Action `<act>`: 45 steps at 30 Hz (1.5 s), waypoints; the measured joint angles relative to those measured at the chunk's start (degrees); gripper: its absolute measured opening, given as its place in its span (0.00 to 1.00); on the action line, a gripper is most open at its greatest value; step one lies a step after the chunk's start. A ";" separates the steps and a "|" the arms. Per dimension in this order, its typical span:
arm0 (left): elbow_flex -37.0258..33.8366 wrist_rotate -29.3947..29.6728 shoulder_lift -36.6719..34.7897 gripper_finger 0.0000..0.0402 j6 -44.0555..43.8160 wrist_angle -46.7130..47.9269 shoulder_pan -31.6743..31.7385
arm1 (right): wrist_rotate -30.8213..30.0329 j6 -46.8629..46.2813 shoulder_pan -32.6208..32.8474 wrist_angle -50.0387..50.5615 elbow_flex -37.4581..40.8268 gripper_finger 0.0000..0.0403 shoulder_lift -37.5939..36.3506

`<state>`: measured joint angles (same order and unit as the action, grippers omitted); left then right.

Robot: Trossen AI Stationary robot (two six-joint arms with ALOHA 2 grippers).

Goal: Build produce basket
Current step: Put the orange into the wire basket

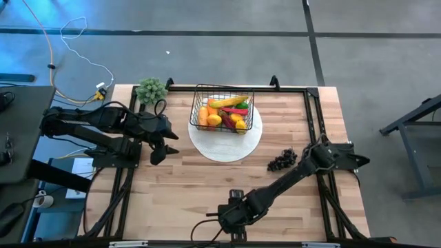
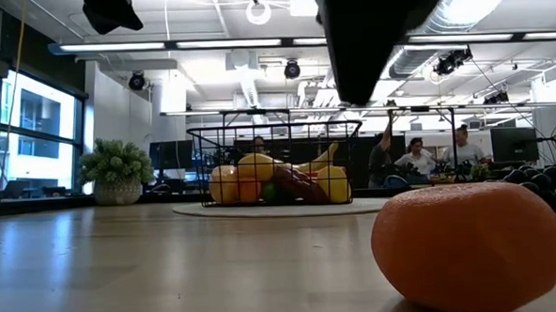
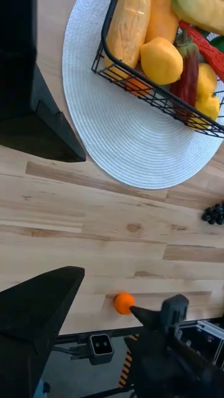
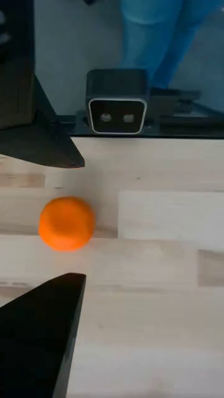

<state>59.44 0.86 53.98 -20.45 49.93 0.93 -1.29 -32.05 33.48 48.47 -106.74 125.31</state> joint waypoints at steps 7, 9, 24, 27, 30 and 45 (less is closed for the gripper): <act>0.00 0.00 0.00 0.70 0.02 0.01 0.00 | 3.66 -1.10 0.02 0.07 0.00 0.67 3.26; 0.00 -0.02 0.00 0.70 0.02 0.00 0.00 | 3.92 -1.43 0.02 0.08 0.00 0.67 4.11; 0.00 -0.02 0.00 0.70 0.04 0.00 0.02 | 6.06 -7.00 -0.09 0.48 0.00 0.56 7.06; 0.00 -0.02 0.00 0.70 0.04 0.00 0.01 | 6.10 -8.54 -0.09 0.36 0.00 0.42 7.06; 0.00 -0.02 0.00 0.70 0.16 0.00 0.02 | 6.10 -9.73 -0.09 0.30 0.00 0.32 7.04; 0.00 6.55 0.00 0.70 1.16 0.02 0.02 | -2.50 -10.99 -4.78 5.32 0.00 0.32 3.41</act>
<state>59.44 7.41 53.98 -19.29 49.95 0.95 -3.78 -43.05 28.70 53.79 -106.74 128.72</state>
